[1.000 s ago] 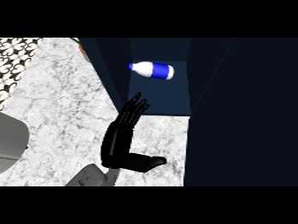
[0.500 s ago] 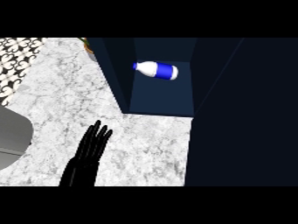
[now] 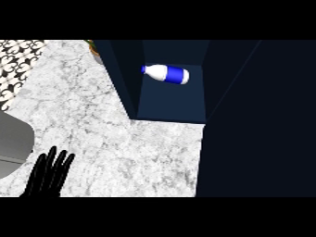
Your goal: Pick up the bottled water, place it into the cabinet and close the cabinet
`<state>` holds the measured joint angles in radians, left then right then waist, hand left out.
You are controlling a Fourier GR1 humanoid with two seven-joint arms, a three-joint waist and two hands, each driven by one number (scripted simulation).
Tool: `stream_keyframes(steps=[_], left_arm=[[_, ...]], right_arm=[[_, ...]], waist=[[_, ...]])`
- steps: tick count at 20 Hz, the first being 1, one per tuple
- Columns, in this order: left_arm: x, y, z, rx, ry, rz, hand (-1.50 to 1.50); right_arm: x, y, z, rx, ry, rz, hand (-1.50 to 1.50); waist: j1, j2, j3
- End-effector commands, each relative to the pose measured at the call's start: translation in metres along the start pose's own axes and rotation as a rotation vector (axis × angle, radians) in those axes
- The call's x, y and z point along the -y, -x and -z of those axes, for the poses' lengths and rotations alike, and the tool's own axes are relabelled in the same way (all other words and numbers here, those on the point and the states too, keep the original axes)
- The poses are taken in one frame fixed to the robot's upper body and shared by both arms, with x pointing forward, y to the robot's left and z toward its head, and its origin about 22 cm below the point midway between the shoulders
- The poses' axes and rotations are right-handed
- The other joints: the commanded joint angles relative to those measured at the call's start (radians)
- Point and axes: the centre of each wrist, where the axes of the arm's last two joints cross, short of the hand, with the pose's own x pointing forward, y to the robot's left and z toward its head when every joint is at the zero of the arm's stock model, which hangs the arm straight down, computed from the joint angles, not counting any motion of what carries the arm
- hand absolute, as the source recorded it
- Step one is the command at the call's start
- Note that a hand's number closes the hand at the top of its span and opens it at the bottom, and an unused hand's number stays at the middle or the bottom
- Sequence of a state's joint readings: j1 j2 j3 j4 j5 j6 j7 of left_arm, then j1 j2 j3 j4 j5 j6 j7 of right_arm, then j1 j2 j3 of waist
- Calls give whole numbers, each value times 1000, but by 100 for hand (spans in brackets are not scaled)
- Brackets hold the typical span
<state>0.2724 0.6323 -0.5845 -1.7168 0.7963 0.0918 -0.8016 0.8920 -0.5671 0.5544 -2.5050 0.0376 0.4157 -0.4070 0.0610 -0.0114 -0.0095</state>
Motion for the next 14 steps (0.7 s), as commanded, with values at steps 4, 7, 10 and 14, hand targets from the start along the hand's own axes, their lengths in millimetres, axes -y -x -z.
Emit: stream_keyframes(steps=[4, 7, 10, 14], left_arm=[[-32, -32, -27, 14, 30, 8, -150], [-49, -50, -27, 14, 53, -1, -150], [-48, -48, -30, 3, 69, -9, -150], [-62, -53, -29, -5, 66, 3, -150]], right_arm=[[-10, -43, 27, -2, -76, -102, 150], [-7, -31, 34, -29, -125, -102, 150], [3, -28, 43, 5, -215, -184, 150], [5, -22, 54, -12, -291, -208, 150]], waist=[[22, 14, -3], [35, 21, 0], [65, 27, -1], [69, 29, -6]])
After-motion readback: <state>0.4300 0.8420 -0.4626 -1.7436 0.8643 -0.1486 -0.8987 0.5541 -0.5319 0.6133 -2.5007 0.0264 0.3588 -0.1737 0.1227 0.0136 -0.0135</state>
